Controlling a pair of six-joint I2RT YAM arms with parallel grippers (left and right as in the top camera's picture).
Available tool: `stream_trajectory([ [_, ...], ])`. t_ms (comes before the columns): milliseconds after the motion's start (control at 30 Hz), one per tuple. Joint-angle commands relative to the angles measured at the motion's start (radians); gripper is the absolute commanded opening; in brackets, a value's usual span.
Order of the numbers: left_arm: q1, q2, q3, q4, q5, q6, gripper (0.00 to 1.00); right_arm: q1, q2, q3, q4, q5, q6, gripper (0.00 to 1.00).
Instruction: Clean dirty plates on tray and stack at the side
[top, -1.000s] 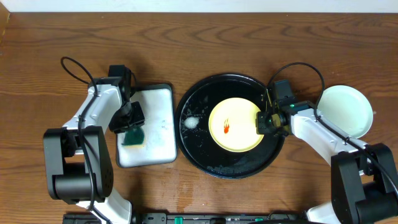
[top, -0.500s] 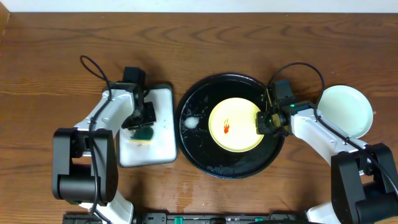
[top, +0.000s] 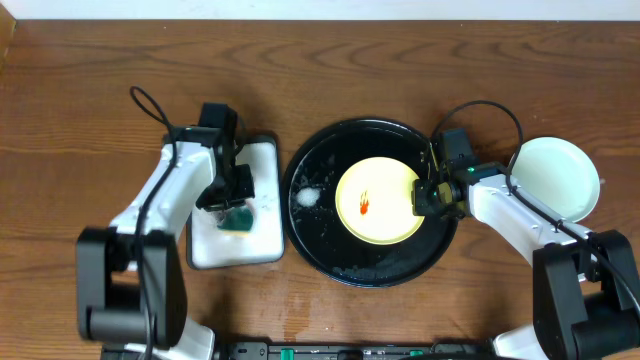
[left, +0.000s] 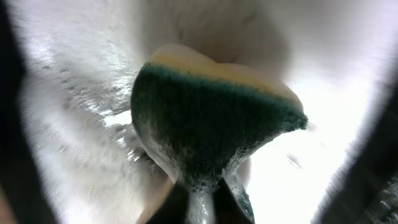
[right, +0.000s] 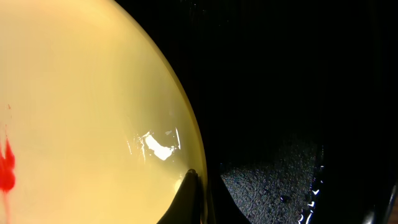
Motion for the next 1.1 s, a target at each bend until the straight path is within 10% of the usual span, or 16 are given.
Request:
stream_trajectory([
  [0, -0.002, -0.057, 0.037, -0.013, 0.016, -0.005, 0.25, 0.001, 0.010, -0.024, -0.013, 0.009, -0.009, 0.01],
  [167, -0.002, -0.050, -0.012, 0.022, 0.016, -0.006, 0.53, 0.001, 0.010, -0.024, -0.013, 0.008, -0.009, 0.01],
  [433, -0.002, -0.045, -0.164, 0.235, 0.016, -0.013, 0.58, 0.001, 0.010, -0.024, -0.013, 0.008, -0.009, 0.01],
  [567, -0.002, -0.045, -0.235, 0.294, 0.016, -0.028, 0.48, 0.001, 0.010, -0.024, -0.016, 0.008, -0.009, 0.01],
  [700, -0.002, -0.048, -0.243, 0.280, 0.016, -0.031, 0.08, 0.001, 0.010, -0.024, -0.016, 0.008, -0.009, 0.01],
  [1067, -0.011, -0.079, -0.002, 0.023, 0.029, -0.031, 0.08, 0.002, 0.010, -0.024, -0.015, 0.002, -0.060, 0.01],
])
